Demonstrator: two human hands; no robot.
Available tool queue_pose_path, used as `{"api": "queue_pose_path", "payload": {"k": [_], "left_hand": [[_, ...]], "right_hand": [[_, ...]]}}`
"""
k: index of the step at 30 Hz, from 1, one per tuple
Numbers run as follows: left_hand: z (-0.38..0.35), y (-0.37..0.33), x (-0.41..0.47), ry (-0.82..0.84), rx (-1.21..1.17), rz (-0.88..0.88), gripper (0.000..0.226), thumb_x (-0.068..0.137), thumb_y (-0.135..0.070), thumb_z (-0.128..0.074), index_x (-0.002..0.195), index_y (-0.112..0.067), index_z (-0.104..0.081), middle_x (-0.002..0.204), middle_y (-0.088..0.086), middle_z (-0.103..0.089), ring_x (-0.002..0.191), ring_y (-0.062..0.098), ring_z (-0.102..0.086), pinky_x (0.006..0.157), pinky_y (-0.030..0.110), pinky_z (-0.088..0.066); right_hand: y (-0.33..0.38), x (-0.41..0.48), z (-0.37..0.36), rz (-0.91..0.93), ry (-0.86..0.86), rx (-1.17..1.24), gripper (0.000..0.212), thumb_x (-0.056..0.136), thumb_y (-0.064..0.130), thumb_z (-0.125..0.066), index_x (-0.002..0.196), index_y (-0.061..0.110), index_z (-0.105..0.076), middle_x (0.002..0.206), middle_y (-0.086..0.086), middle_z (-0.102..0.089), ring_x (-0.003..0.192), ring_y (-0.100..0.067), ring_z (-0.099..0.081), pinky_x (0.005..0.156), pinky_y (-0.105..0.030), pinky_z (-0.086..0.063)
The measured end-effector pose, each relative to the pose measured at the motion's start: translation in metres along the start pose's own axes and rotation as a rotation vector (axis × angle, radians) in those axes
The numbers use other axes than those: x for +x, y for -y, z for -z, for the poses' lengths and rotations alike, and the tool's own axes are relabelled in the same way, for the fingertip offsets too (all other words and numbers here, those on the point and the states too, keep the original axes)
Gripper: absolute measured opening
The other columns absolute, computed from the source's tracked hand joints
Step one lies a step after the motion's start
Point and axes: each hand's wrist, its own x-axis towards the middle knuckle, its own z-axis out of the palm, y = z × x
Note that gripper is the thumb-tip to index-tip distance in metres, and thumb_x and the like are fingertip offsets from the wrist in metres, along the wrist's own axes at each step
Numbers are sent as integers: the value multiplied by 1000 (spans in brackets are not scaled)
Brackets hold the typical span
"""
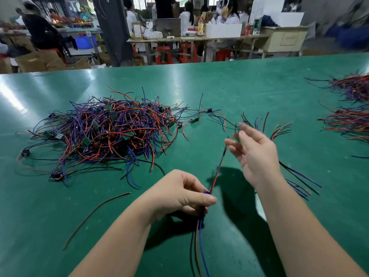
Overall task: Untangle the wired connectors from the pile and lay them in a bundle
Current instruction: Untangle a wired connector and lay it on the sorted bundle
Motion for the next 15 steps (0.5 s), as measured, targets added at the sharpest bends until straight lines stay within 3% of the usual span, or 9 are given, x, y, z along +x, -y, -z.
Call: {"api": "queue_pose_path", "payload": {"k": [2, 4, 8, 10, 13, 15], "left_hand": [[2, 1, 1, -125, -68, -27, 25, 54, -22, -83, 68, -9, -67, 66, 13, -68, 58, 19, -67, 56, 26, -57], [3, 2, 7, -283, -182, -65, 28, 61, -19, -81, 77, -3, -65, 66, 11, -69, 57, 15, -67, 54, 24, -56], [7, 1, 16, -456, -381, -105, 17, 73, -15, -76, 77, -3, -66, 65, 8, -70, 53, 10, -65, 48, 19, -53], [10, 2, 18, -449, -402, -126, 21, 68, -24, -75, 71, -4, -69, 64, 9, -69, 52, 11, -64, 50, 20, -54], [9, 2, 18, -390, -407, -183, 30, 68, -40, -69, 63, -11, -74, 68, 8, -70, 59, 13, -67, 59, 26, -58], [8, -1, 18, -348, -429, -218, 36, 68, -45, -67, 76, -11, -73, 76, 6, -72, 67, 14, -70, 59, 26, -58]], "right_hand": [[1, -1, -1, 148, -56, -165, 24, 92, 1, -52, 100, 24, -52, 93, -3, -54, 62, -12, -65, 61, -23, -49], [1, -4, 0, 295, -18, -376, 26, 86, -2, -54, 88, 24, -52, 85, -1, -56, 59, -11, -59, 60, -22, -45], [-14, -23, -9, 347, 523, -814, 13, 77, 17, -75, 78, 25, -65, 78, 8, -64, 60, -7, -55, 56, -14, -41], [-27, -29, -13, 430, 643, -991, 19, 71, 23, -81, 78, 25, -63, 77, 9, -63, 61, -5, -55, 56, -11, -41], [-33, -28, -18, 576, 526, -993, 19, 71, 18, -81, 74, 16, -63, 70, 6, -62, 60, -8, -54, 58, -17, -44], [-31, -26, -18, 629, 457, -926, 16, 72, 15, -80, 74, 13, -64, 68, 7, -64, 60, -7, -56, 58, -14, -44]]}}
